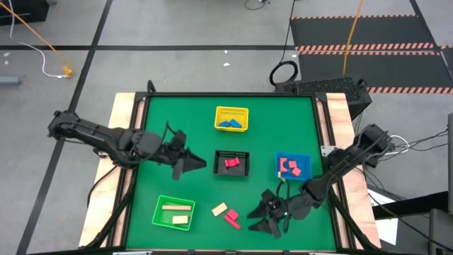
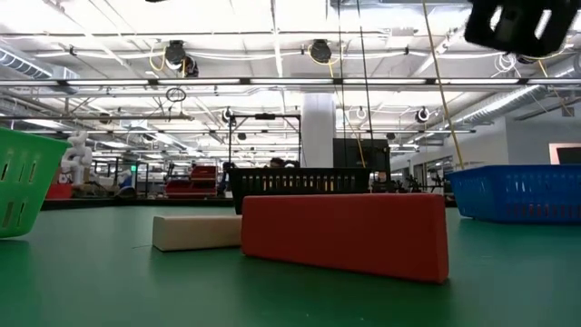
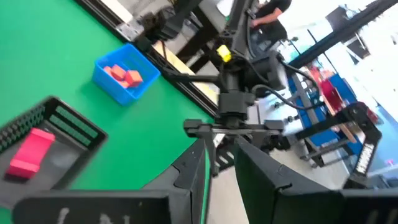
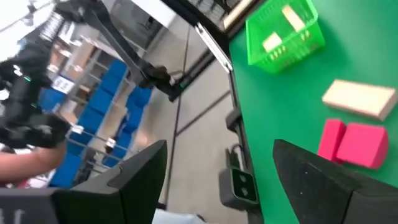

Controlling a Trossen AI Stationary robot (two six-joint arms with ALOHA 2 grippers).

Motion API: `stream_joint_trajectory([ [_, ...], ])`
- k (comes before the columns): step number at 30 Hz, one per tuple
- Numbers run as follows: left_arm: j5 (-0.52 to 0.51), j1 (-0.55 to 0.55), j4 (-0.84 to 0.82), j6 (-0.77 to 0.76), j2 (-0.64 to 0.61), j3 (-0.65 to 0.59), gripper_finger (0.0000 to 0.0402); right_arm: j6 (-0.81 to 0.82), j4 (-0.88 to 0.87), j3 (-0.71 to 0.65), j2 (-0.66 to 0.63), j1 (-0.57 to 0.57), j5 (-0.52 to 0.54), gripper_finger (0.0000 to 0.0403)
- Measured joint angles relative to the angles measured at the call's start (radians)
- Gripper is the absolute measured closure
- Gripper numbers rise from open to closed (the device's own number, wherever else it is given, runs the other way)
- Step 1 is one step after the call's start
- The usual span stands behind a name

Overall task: Sort & place blocks by color
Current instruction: Put the left red block into the black bin

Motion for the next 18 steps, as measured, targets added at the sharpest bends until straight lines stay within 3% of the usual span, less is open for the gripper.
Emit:
stream_joint_trajectory([
  [6,-0.015,-0.09,-0.002,-0.011,0.0,0.0,0.0316,0.064,0.003,0.052,0.113,0.043,0.0,0.0122],
  [13,-0.028,-0.194,-0.017,-0.043,0.0,0.0,0.0316,0.071,-0.004,0.217,0.27,0.056,0.001,0.0122],
  [18,-0.042,-0.285,-0.024,-0.04,0.0,0.0,0.0316,0.051,-0.145,0.32,0.311,0.056,0.004,0.0122],
])
